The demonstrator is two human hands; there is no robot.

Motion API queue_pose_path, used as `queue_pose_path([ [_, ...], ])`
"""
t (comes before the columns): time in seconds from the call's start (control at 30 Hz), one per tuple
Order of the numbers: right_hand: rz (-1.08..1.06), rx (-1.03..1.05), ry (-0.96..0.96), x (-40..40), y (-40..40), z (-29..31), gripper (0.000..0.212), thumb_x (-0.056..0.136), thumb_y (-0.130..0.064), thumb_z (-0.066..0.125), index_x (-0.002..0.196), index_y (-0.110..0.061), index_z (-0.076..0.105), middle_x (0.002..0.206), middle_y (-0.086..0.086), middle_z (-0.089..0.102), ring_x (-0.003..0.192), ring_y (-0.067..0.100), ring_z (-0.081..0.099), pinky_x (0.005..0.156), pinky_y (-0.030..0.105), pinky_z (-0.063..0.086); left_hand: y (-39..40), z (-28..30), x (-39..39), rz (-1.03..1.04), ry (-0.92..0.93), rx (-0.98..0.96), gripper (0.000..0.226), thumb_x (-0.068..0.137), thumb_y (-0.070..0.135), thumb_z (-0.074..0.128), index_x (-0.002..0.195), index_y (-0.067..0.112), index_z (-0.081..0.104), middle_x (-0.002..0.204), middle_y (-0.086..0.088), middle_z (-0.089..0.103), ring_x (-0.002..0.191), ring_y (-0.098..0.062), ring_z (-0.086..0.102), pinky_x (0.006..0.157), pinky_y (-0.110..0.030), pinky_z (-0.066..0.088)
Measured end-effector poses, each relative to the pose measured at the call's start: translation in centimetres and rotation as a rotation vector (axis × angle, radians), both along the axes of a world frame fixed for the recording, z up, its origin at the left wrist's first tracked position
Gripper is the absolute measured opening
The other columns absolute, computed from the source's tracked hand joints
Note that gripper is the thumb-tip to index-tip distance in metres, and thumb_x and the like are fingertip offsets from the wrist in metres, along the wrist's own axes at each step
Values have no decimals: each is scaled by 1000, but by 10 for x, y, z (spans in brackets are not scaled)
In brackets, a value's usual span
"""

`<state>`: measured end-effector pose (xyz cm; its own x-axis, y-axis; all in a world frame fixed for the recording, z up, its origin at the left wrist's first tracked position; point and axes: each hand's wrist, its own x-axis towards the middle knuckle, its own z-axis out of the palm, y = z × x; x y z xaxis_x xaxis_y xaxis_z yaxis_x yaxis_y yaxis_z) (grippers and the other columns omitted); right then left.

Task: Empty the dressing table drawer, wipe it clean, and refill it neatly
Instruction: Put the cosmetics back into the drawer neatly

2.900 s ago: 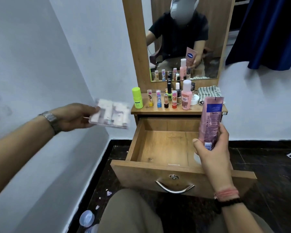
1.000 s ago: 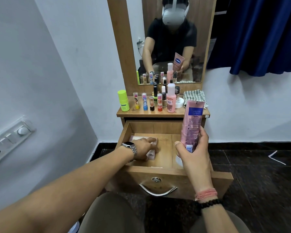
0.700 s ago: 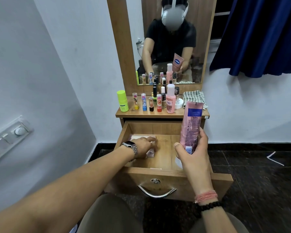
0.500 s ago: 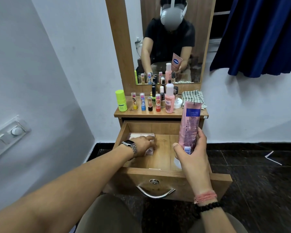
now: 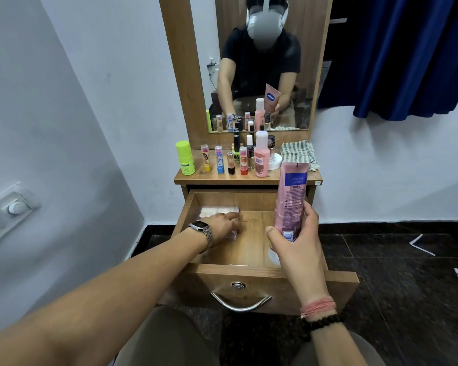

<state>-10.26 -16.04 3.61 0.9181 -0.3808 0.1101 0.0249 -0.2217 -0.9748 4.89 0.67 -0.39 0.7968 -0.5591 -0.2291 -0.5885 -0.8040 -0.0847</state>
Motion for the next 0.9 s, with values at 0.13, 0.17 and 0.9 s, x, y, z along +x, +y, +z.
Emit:
queue_pose_path([
  [0.13, 8, -35, -6, -1, -1, -1, 69, 77, -25, 72, 124, -47, 27, 110, -15, 60, 88, 2, 63, 62, 9, 39, 3, 5, -7, -10, -13, 25, 49, 99, 16, 43, 145, 27, 32, 158, 1, 16, 136, -29, 34, 103, -37, 38],
  [0.17, 9, -45, -8, -1, -1, -2, 69, 75, -24, 73, 121, -48, 27, 106, -15, 61, 86, 0, 62, 63, 11, 40, 3, 9, -10, -9, -18, -4, 52, 98, 14, 45, 146, 27, 30, 158, 2, 17, 136, -27, 36, 103, -36, 39],
  [0.9, 395, -424, 80, 1, 6, -1, 66, 86, -22, 64, 141, -37, 31, 116, -9, 66, 101, 10, 64, 89, 34, 54, -11, 65, -88, 30, 199, -892, 76, 74, 41, 78, 137, 25, 40, 128, 12, 55, 111, -4, 55, 86, -18, 51],
])
